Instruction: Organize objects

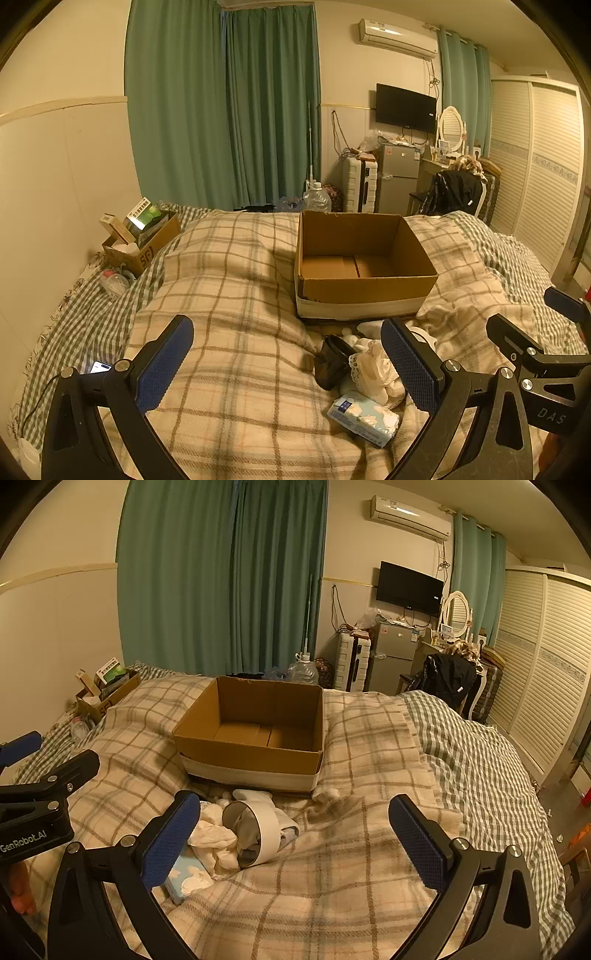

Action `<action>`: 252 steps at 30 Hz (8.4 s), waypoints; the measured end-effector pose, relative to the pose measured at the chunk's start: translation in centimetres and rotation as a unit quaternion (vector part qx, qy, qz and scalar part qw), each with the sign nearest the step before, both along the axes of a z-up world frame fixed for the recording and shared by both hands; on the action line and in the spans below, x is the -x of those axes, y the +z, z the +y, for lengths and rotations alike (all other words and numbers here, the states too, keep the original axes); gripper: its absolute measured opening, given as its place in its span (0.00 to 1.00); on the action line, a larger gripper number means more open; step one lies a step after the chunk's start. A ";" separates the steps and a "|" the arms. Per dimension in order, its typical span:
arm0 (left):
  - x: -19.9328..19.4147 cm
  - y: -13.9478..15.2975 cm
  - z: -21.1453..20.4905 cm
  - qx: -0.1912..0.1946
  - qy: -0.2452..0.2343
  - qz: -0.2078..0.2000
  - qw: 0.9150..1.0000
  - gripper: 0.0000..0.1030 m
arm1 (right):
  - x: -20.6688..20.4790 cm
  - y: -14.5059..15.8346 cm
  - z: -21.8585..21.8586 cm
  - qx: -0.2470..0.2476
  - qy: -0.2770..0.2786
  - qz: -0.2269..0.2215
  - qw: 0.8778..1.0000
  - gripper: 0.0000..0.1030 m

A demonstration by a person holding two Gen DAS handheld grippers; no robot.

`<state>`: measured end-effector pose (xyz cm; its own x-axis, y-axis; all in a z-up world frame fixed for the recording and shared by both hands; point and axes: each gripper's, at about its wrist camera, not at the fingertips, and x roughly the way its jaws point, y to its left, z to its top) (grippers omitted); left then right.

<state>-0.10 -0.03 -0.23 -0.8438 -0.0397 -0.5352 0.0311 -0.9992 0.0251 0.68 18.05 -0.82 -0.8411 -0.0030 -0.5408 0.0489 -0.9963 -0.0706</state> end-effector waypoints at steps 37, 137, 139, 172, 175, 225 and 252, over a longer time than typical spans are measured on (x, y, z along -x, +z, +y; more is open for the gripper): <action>-1.0 0.8 -0.1 -0.006 -0.011 0.014 1.000 1.00 | -1.4 2.3 -1.7 -0.024 0.023 0.008 0.999 0.95; 20.4 1.5 4.8 -0.009 -0.147 -0.101 0.984 0.07 | 19.5 6.5 -1.4 -0.061 0.067 -0.042 0.995 0.03; 21.9 0.3 4.9 -0.006 -0.145 -0.108 0.983 0.07 | 21.6 5.0 -1.3 -0.059 0.064 -0.053 0.995 0.03; 13.9 5.4 0.6 -0.066 -0.109 -0.070 0.989 1.00 | 10.1 11.4 2.3 -0.012 0.065 0.017 0.998 0.92; 11.8 5.9 0.7 -0.054 -0.098 -0.060 0.992 1.00 | 7.3 11.8 2.3 -0.031 0.058 0.027 0.997 0.95; 9.1 -8.8 0.9 -0.028 -0.099 -0.169 0.980 0.24 | 13.1 -12.1 -2.5 -0.066 0.076 -0.220 0.970 0.88; 7.0 0.1 2.7 -0.009 -0.138 -0.083 0.987 0.24 | 5.2 3.5 -0.9 -0.041 0.087 -0.032 0.995 0.36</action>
